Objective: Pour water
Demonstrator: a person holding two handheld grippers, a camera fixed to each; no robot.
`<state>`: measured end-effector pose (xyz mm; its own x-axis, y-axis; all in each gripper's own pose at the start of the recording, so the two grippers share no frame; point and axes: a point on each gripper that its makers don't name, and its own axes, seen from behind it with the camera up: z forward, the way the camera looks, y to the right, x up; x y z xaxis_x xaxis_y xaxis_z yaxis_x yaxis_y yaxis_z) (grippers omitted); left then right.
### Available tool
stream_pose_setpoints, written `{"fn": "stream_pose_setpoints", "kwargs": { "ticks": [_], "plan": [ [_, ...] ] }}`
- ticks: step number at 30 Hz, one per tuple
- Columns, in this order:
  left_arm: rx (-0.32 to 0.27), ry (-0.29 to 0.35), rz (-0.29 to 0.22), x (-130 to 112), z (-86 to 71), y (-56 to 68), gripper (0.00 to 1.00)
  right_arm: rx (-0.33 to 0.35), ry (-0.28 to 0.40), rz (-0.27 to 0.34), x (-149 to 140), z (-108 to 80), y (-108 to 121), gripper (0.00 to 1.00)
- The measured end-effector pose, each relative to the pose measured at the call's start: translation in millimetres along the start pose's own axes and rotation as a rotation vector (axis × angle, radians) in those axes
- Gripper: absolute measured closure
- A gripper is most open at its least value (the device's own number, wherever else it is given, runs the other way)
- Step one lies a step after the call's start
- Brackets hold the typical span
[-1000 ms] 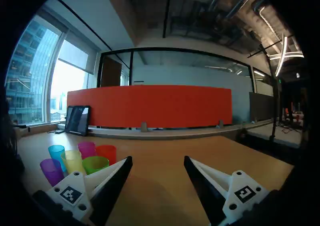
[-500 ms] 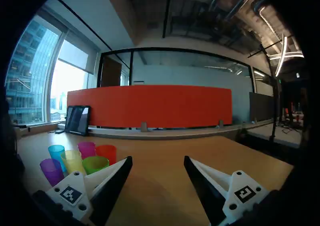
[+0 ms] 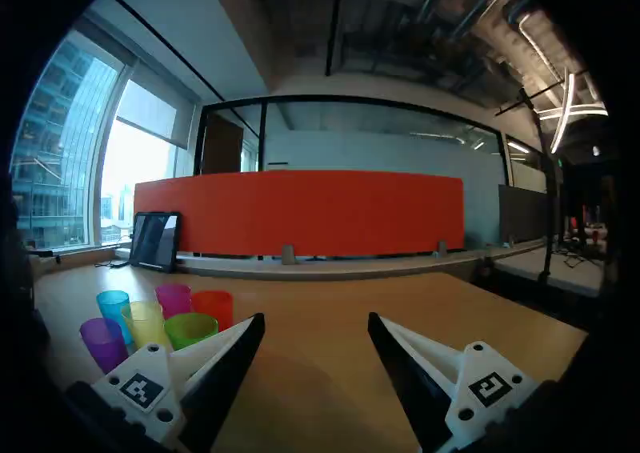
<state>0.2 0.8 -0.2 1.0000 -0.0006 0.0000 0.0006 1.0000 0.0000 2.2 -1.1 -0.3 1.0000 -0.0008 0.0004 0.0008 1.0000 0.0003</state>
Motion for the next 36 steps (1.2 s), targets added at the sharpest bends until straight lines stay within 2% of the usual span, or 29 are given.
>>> {"fn": "stream_pose_setpoints", "kwargs": {
  "ticks": [9, 15, 21, 29, 36],
  "plan": [
    [-0.002, 0.000, 0.001, 0, -0.1, -1.0, 0.03, 0.000, 0.000, 0.000, -1, 0.9, 0, 0.00],
    [-0.013, 0.000, 0.001, 1, 1.4, 2.8, 0.03, 0.004, 0.000, -0.001, -2, 1.9, -1, 0.00],
    [0.010, -0.008, 0.000, 2, 4.4, -2.5, 0.03, 0.013, -0.007, -0.003, -2, 2.0, -3, 0.00],
    [0.010, -0.007, 0.007, 26, 8.2, -2.9, 0.03, 0.035, -0.044, 0.008, 4, 4.2, -6, 0.00],
    [-0.002, -0.021, -0.006, 56, 17.0, -3.1, 0.03, 0.071, -0.045, 0.018, 45, 10.6, -7, 0.00]
  ]
}}
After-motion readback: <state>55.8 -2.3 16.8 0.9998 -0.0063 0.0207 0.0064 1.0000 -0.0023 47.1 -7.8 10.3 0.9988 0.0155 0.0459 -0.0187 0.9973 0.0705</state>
